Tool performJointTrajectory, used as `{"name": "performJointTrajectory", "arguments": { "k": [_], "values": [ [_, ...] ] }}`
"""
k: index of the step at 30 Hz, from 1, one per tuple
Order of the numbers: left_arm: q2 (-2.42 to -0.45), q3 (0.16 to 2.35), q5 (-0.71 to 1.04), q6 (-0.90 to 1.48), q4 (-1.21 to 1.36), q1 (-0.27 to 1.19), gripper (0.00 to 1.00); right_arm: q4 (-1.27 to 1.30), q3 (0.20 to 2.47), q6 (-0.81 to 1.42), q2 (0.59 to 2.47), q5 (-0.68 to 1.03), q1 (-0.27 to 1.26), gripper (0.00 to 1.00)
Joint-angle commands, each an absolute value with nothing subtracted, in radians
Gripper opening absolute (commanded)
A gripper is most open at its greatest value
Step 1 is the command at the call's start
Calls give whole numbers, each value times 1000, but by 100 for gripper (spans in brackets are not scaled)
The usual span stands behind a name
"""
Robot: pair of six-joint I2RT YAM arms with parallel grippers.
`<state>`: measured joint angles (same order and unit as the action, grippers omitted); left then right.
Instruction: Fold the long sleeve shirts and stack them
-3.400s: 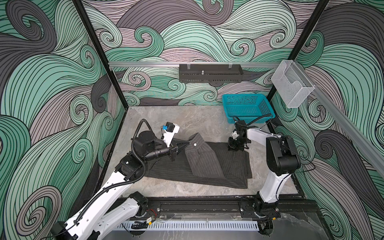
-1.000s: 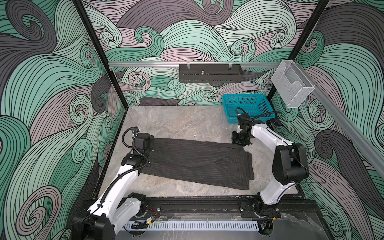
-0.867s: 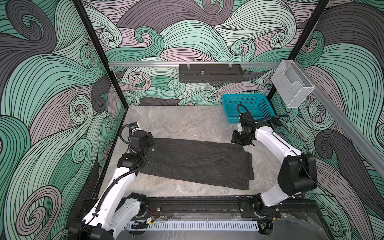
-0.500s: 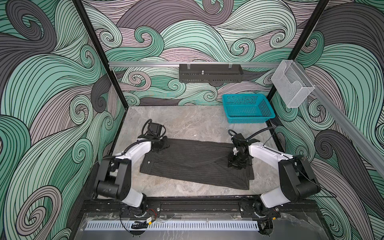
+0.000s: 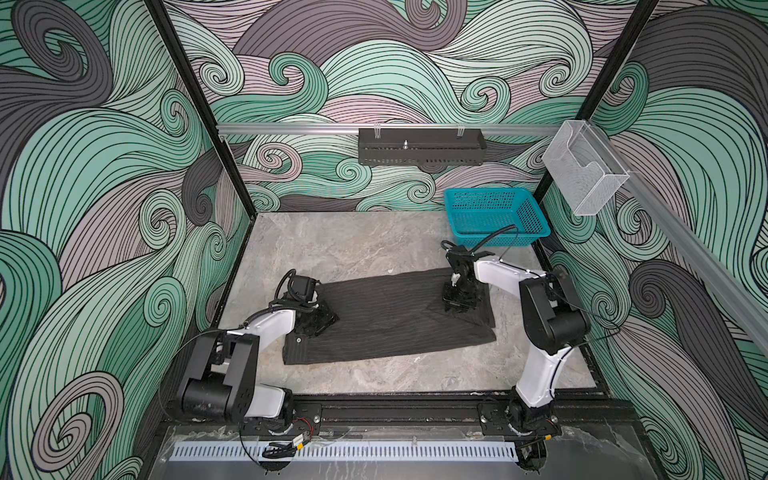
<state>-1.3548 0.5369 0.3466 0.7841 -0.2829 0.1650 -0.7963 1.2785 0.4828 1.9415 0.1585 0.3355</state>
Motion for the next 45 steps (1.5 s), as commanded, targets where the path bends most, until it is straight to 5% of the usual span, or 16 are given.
{"name": "performJointTrajectory", "arguments": {
  "k": [1,11,18,23,32,45],
  "values": [
    [-1313,407,350,894,-429,166,40,-835,1406,395,2072,153,355,26],
    [-925,229,454,1091,-478,185,39,-917,1840,303,2277,170,405,27],
    [-809,551,323,897,-701,187,51,-924,1817,439,2067,132,426,36],
    [-967,742,180,710,-698,184,67,-863,1555,578,1829,118,430,52],
    [-1515,1020,95,547,-786,155,70,-702,1187,672,1758,197,430,63],
    [-1617,799,217,590,-665,147,68,-651,1395,583,2057,297,384,65]
  ]
}}
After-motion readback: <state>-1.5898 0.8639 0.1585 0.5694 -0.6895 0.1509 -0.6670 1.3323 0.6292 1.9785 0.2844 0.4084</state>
